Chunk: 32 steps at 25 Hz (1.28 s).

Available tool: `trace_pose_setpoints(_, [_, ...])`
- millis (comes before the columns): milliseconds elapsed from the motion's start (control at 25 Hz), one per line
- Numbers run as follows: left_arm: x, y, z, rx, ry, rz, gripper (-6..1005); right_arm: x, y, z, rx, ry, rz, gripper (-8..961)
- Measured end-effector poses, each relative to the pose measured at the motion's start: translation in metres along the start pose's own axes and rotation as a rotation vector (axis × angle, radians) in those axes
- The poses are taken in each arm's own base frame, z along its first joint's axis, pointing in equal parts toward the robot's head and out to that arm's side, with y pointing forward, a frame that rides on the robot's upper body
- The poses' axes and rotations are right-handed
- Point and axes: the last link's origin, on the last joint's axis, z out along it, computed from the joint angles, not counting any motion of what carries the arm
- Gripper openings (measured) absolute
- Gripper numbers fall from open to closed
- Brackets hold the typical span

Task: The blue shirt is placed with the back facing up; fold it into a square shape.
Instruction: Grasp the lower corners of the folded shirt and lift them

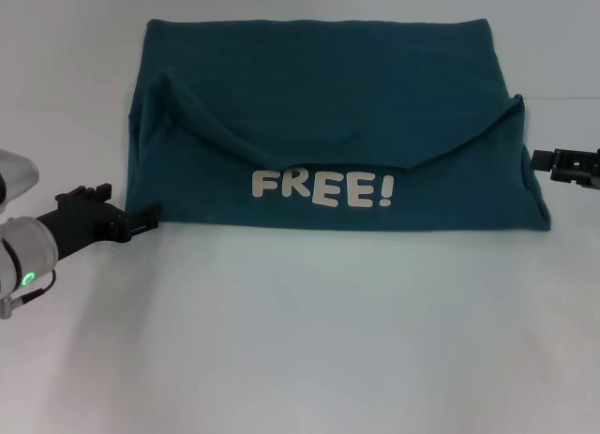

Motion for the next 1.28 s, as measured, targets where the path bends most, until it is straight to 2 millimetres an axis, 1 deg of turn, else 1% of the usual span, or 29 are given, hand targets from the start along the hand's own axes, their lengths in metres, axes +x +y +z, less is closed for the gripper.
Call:
trace_pose_setpoints(400, [0.002,0.011,0.011,-0.014,-0.033,0.044,784,0.003,-0.003,-0.001,0.013,-0.005,0.003,619])
trace_pose_setpoints(920, [0.002,0.013,0.013,-0.017,-0.042,0.058,751,0.008,-0.006,-0.002,0.019,-0.005,0.013,617])
trace_pose_setpoints(1280, [0.004,0.01,0.012,-0.009,-0.038,0.032,551,0.01,-0.009,-0.005,0.024,-0.009,0.021,616])
